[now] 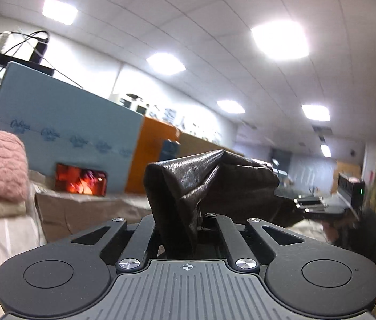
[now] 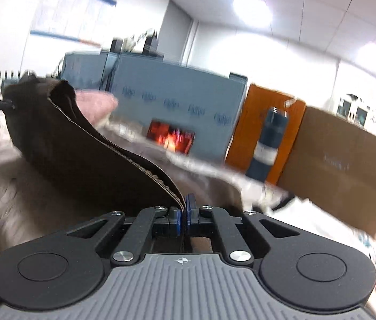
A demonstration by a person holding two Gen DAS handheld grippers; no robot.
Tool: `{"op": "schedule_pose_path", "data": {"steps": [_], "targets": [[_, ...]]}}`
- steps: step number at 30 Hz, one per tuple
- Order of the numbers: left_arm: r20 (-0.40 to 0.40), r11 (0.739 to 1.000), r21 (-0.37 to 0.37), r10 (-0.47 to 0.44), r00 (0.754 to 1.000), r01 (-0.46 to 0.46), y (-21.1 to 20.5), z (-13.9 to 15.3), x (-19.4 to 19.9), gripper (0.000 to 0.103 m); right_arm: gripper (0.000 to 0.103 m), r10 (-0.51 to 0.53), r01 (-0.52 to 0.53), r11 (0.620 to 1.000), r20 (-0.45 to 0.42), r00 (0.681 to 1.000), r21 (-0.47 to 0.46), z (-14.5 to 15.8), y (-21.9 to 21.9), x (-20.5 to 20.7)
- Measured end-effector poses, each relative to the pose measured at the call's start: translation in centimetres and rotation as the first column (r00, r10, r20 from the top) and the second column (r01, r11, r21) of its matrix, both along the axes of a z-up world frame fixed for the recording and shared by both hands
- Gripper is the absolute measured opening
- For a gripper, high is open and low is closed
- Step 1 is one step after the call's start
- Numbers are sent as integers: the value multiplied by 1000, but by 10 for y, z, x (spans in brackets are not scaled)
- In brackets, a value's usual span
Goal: Fold clothes
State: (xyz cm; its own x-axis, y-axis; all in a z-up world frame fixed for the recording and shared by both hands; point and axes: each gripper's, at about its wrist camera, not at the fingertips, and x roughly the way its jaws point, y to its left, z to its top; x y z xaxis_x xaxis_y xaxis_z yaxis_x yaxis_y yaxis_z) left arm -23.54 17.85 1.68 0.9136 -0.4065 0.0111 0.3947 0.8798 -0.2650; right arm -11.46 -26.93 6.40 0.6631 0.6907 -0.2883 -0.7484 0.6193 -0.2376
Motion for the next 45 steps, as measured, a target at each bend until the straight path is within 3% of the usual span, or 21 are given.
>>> {"op": "schedule_pose_path", "data": {"steps": [5, 10, 16, 20, 21, 23, 25, 27, 29, 30, 32, 34, 37, 40, 42, 43, 44, 45], "targets": [[-90, 995, -38, 87, 992, -90, 18, 13, 49, 4, 4, 41, -40, 999, -21, 999, 35, 13, 24, 61], [-217, 985, -33, 161, 963, -172, 38, 12, 105, 4, 4, 54, -54, 999, -91, 994, 9, 9, 54, 123], [-342, 985, 10, 164, 925, -171, 57, 0, 161, 4, 4, 48, -54, 998, -169, 984, -35, -2, 70, 170], [-401, 983, 7, 170, 900, -183, 67, -12, 192, 4, 5, 59, -60, 998, -259, 964, 2, -2, 65, 197], [-421, 982, 5, 175, 890, -190, 67, -14, 195, 4, 8, 64, -62, 998, -283, 957, 17, -2, 64, 204], [-456, 976, 12, 200, 867, -219, 69, -21, 197, 5, 22, 58, -39, 997, -326, 944, 64, -4, 58, 217], [-480, 970, -12, 208, 852, -243, 76, -26, 196, 5, 45, 37, 17, 989, -359, 933, 148, -8, 44, 227], [-499, 965, -67, 187, 846, -253, 83, -29, 195, 10, 54, 11, 116, 954, -419, 908, 278, -16, 24, 234], [-511, 963, -122, 148, 847, -242, 89, -31, 195, 22, 60, -20, 214, 907, -472, 881, 362, -26, 9, 234], [-508, 962, -148, 127, 852, -231, 91, -32, 194, 27, 64, -35, 247, 891, -486, 873, 380, -28, 6, 234], [-499, 958, -183, 102, 861, -219, 94, -30, 190, 52, 69, -61, 305, 863, -517, 854, 403, -34, 4, 227], [-477, 955, -194, 107, 872, -223, 95, -26, 182, 67, 69, -88, 352, 843, -542, 836, 406, -37, 5, 218], [-458, 956, -195, 110, 882, -221, 95, -22, 169, 74, 69, -127, 397, 826, -553, 823, 401, -40, 8, 203], [-462, 949, -177, 155, 873, -262, 92, -20, 158, 73, 68, -171, 437, 812, -557, 813, 387, -47, 13, 197], [-467, 947, -124, 209, 859, -297, 87, -20, 157, 70, 65, -192, 460, 800, -561, 805, 386, -52, 13, 193], [-469, 944, -97, 235, 851, -315, 85, -20, 157, 58, 60, -205, 470, 796, -561, 802, 382, -53, 12, 193], [-470, 941, -70, 262, 843, -332, 83, -20, 157, 34, 58, -221, 481, 793, -558, 800, 374, -54, 13, 192], [-468, 936, -37, 292, 834, -349, 81, -20, 159, 24, 53, -239, 493, 788, -555, 797, 369, -56, 13, 192]]}}
